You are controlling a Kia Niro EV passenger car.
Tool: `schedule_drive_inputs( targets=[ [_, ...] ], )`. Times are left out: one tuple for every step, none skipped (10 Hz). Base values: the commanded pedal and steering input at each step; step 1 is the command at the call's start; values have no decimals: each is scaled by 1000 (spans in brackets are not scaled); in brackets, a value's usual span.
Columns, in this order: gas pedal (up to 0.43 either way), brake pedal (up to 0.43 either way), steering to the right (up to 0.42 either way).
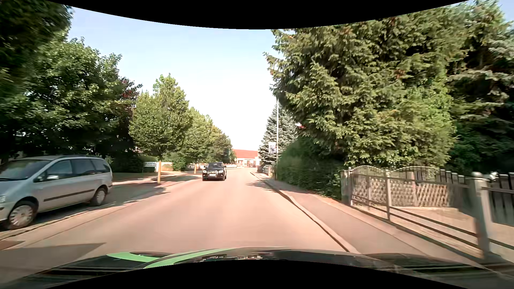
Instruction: Follow the waypoints while adhering to traffic rules and regulations
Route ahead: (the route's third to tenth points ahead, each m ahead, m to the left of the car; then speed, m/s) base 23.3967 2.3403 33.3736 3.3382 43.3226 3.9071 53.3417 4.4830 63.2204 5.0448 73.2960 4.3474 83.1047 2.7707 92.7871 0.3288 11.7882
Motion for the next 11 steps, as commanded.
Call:
schedule_drive_inputs(
  targets=[
    [98, 0, -23],
    [98, 0, -23],
    [98, 0, -23],
    [98, 0, -23],
    [98, 0, -23],
    [98, 0, -23],
    [98, 0, -23],
    [98, 0, -23],
    [98, 0, -23],
    [98, 0, -23],
    [98, 0, -23]
  ],
)
